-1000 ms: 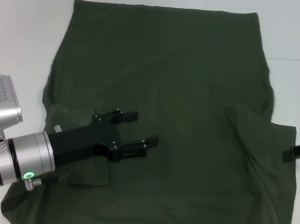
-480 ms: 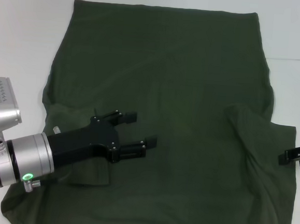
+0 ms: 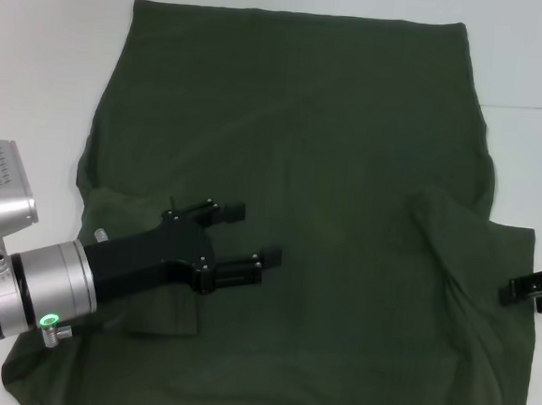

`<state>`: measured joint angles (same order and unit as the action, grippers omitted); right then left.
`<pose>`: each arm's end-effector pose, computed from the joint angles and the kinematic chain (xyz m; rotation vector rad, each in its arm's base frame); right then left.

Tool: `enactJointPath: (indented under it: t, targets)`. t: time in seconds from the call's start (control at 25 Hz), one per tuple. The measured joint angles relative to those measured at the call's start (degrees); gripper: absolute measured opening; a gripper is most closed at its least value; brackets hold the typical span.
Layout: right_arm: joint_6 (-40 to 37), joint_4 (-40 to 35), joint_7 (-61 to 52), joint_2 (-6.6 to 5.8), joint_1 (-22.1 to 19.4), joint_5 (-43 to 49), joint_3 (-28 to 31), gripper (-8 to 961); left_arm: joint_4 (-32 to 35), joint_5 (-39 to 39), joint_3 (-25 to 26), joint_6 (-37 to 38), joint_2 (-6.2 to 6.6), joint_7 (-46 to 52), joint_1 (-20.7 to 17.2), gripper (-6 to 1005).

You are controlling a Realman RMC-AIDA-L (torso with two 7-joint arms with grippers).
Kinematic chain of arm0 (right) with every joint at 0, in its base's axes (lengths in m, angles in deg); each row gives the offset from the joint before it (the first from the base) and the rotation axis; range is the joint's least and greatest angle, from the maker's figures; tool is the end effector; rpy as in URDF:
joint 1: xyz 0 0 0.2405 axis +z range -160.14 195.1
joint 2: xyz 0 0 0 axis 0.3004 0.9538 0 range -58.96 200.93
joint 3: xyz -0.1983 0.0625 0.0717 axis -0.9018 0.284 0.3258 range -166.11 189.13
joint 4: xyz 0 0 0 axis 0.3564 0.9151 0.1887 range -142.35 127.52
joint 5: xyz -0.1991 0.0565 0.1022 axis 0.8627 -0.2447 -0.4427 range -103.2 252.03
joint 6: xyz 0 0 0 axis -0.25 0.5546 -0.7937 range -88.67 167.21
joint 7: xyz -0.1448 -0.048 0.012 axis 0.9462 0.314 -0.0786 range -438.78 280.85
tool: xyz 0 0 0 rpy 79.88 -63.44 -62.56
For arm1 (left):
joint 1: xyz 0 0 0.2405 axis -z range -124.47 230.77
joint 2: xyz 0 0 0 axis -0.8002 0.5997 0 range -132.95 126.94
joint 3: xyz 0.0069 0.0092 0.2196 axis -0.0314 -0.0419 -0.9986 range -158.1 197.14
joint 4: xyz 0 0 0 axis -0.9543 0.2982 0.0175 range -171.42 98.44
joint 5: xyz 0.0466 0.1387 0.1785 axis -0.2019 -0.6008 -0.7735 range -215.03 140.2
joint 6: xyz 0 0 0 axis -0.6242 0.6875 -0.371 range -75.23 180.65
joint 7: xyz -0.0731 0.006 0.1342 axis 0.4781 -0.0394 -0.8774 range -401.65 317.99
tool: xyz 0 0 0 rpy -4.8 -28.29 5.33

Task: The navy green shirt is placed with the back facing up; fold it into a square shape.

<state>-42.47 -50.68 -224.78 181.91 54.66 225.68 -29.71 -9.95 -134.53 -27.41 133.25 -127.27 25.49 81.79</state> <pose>0.3076 0.3654 0.0726 -2.0746 1.7866 -0.1104 -0.2273 0.3220 -0.0522 -2.5686 -0.6561 -0.9539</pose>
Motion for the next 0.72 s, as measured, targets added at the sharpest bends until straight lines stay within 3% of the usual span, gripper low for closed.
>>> enactJointPath:
  t: [0.28,0.72]
  targets:
    - [0.0,0.03,-0.4,-0.45,-0.31,0.0,-0.04,725,0.0,0.0,0.0,-0.04,0.0,0.0,0.02,908]
    - [0.28,0.03,-0.44,-0.07,-0.04,0.1,-0.73,719,0.0,0.0,0.0,-0.04,0.0,0.0,-0.02,908]
